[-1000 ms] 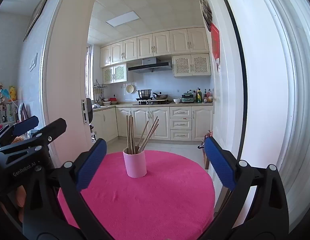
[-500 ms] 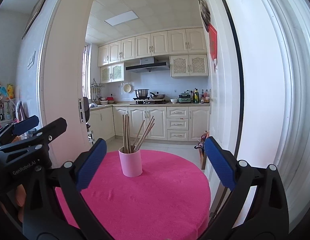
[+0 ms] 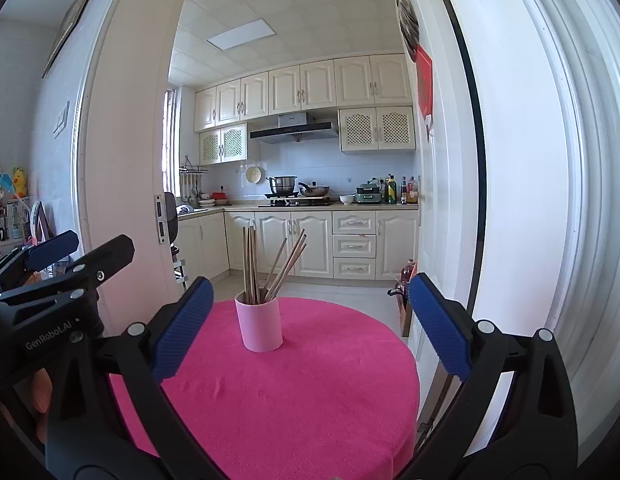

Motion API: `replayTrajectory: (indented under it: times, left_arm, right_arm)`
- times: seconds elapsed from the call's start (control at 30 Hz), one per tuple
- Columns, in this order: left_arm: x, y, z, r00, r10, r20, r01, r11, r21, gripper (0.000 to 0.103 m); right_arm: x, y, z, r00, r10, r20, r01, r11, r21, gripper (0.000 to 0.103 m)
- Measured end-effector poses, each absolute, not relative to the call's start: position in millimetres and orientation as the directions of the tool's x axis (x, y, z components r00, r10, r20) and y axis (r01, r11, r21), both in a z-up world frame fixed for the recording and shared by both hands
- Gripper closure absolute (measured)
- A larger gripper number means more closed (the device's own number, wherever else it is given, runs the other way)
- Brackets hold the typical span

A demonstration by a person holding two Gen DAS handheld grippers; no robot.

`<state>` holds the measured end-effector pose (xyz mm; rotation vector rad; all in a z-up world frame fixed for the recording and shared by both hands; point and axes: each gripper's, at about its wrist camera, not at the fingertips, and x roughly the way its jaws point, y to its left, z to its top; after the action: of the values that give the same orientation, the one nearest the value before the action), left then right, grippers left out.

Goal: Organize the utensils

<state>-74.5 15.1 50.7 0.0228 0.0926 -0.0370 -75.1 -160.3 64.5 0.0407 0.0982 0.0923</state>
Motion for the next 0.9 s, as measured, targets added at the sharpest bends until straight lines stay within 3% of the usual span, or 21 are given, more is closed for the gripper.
replayTrajectory:
  times: [0.9]
  left_arm:
    - [-67.3, 10.3, 46.5, 0.992, -0.05, -0.115, 0.053, 0.998, 0.026, 0.022]
  right_arm:
    - [-69.3, -166.5, 63.3, 0.989, 0.091, -0.115, -0.086, 0.995, 0.053, 0.007]
